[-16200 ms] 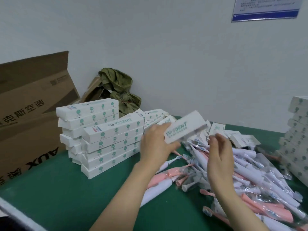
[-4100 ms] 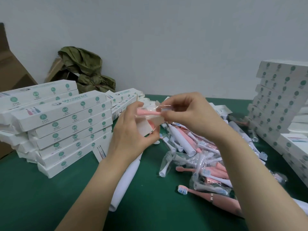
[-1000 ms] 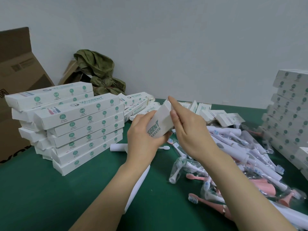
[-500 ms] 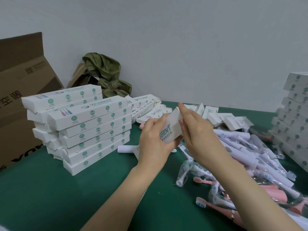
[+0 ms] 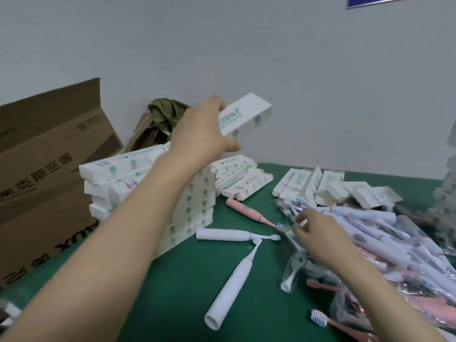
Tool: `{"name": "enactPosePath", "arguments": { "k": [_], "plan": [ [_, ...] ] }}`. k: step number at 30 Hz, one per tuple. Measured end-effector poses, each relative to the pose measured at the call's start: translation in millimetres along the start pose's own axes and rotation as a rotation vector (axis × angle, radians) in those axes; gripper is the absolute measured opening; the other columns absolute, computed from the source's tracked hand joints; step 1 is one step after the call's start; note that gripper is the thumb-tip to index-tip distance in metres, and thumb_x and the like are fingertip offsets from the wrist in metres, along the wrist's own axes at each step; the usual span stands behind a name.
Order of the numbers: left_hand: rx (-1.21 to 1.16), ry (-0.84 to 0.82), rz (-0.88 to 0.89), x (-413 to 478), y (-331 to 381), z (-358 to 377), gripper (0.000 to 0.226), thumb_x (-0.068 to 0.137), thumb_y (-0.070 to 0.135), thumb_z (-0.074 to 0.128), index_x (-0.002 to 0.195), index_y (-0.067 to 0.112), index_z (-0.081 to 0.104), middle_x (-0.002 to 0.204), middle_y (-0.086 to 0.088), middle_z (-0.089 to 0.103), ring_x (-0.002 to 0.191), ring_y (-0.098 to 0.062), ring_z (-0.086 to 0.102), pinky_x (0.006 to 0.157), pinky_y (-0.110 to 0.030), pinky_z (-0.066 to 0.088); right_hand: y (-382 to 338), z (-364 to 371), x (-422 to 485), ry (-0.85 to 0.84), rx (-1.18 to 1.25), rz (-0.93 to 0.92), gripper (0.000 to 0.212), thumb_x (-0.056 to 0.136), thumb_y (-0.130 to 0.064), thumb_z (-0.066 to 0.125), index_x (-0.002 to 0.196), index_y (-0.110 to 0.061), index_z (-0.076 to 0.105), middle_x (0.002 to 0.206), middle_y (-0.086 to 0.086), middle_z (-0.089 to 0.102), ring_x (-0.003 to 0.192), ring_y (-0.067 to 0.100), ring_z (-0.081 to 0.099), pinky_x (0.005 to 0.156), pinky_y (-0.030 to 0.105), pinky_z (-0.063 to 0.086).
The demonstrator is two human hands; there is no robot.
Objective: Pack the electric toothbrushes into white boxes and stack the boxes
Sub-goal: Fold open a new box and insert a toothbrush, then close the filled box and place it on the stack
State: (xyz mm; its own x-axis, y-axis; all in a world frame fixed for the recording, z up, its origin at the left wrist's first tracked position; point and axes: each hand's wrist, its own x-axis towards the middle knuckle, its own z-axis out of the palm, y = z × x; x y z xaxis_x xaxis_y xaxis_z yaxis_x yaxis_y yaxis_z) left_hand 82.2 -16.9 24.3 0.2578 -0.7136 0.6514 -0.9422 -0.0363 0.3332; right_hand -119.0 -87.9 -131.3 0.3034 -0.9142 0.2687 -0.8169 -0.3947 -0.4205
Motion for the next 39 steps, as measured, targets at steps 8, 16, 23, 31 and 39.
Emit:
{"name": "enactPosePath", "arguments": {
  "k": [8, 16, 23, 31, 39],
  "plan": [
    [0.301, -0.467, -0.319, 22.7, -66.5, -26.9, 0.055, 0.066, 0.037, 0.084, 0.107, 0.008, 0.061, 0.089, -0.001, 0.060, 0.077, -0.016, 0.054, 0.056, -0.026, 0.037, -7.7, 14.9, -6.5, -0.128, -0.255, -0.026, 0.012, 0.094, -0.019, 0.040, 0.085, -0.016, 0.047, 0.084, 0.000, 0.050, 0.078, 0.019, 0.051, 0.057, 0.027, 0.037],
    [0.259, -0.507, -0.388, 15.5, -83.6, -10.4, 0.048, 0.065, 0.028, 0.087, 0.102, 0.015, 0.057, 0.078, 0.003, 0.056, 0.068, -0.013, 0.055, 0.050, -0.024, 0.038, -7.7, 12.2, -7.9, -0.171, -0.235, -0.056, 0.012, 0.094, -0.021, 0.041, 0.085, -0.015, 0.048, 0.084, 0.000, 0.048, 0.081, 0.020, 0.049, 0.064, 0.027, 0.041],
    [0.250, -0.584, -0.404, 16.7, -86.0, -10.8, 0.052, 0.067, 0.027, 0.086, 0.106, 0.016, 0.053, 0.084, 0.004, 0.059, 0.073, -0.013, 0.059, 0.055, -0.025, 0.044, -3.6, 13.0, -6.0, -0.169, -0.242, -0.062, 0.012, 0.094, -0.022, 0.040, 0.086, -0.017, 0.048, 0.086, -0.001, 0.049, 0.081, 0.018, 0.048, 0.061, 0.028, 0.038],
    [0.478, -0.432, -0.209, 22.1, -67.9, 11.0, 0.088, 0.063, 0.041, 0.085, 0.135, 0.013, 0.041, 0.131, -0.012, 0.049, 0.121, -0.033, 0.041, 0.096, -0.045, 0.043, -5.4, 18.5, -6.7, -0.163, -0.173, -0.069, 0.018, 0.094, -0.022, 0.042, 0.099, -0.013, 0.057, 0.096, 0.002, 0.052, 0.089, 0.021, 0.052, 0.066, 0.029, 0.040],
    [0.043, -0.375, 0.027, 20.5, 12.4, 112.6, 0.032, 0.084, 0.026, 0.063, 0.114, 0.014, 0.059, 0.113, -0.007, 0.061, 0.107, -0.024, 0.055, 0.087, -0.032, 0.046, 4.2, 21.4, -0.8, -0.171, -0.085, -0.033, 0.017, 0.091, -0.020, 0.043, 0.094, -0.015, 0.059, 0.096, 0.002, 0.057, 0.082, 0.020, 0.050, 0.064, 0.028, 0.038]
  ]
}}
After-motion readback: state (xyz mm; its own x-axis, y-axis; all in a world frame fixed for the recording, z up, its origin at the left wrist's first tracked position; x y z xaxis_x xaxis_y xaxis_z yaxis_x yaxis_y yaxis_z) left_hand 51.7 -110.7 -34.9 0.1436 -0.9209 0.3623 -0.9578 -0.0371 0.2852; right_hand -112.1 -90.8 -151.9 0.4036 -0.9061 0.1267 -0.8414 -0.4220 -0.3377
